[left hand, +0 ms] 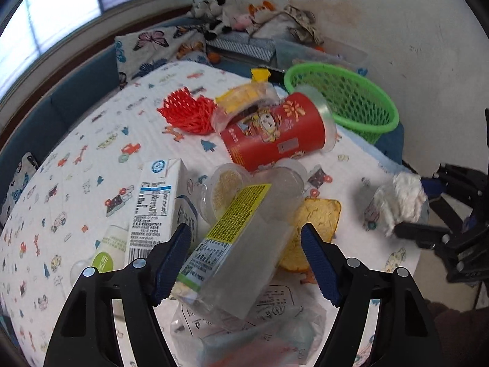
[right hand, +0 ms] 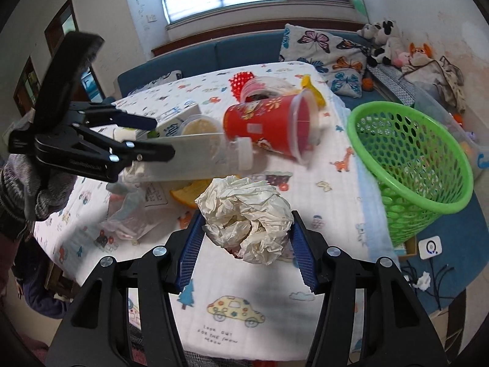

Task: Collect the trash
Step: 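Lift the tissue with the right gripper while the left lifts the clear bottle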

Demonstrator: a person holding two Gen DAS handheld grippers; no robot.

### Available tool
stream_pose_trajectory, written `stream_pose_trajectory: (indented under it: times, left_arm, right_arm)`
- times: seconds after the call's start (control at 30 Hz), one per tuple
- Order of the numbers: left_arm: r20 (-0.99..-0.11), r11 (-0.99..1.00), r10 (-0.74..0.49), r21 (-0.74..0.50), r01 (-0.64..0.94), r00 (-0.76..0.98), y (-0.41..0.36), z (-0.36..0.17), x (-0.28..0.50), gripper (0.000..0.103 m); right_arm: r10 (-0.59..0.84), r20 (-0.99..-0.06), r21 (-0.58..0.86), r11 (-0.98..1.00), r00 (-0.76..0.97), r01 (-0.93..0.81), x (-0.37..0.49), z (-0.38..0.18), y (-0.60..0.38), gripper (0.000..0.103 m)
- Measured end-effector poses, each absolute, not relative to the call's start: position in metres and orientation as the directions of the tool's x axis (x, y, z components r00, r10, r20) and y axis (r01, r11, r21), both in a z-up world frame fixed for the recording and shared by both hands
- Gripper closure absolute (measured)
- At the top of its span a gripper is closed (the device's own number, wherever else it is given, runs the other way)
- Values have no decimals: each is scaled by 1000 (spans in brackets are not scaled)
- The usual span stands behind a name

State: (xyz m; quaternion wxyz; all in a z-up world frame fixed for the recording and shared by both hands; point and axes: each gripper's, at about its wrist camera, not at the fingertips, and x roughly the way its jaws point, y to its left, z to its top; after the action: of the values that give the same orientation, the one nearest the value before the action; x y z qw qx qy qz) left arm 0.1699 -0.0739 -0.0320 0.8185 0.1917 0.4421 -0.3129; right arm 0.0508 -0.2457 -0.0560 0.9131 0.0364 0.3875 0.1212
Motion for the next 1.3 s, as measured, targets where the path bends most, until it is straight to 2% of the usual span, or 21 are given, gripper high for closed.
stream_pose_trajectory:
  times: [0.17,0.5,0.67,1.03,1.13,1.3]
  left_arm:
    - [-880,717,-344,-20,696,329,-77,-43,184,35]
    - [-908,703,-310,-18,711,284,-82,-54,192,36]
    - [-906,688,-324,-28,725,273,-83,-50,187,42]
    - [-916,655,-338,-63,753,217,-92,-50,192,42]
    - [-920,655,-329,-60,753,212,-96,-51,196,36]
    - [-929,628,-320,-60,776,187,-106,-57,202,35]
  right_arm:
    - [240,-703,162,971,670,-177,56,-56,-255,47]
    - [234,-700,163,972,675,-167,62,-56,-262,47]
    - [231,-698,165,973,678,-162,62,-55,-264,47]
    - [233,-695,170,972,680,-160,61,-55,-266,47]
    - [232,-698,173,973,677,-155,61,-57,-268,47]
    - [231,-699,175,973,677,-151,62,-58,-271,47]
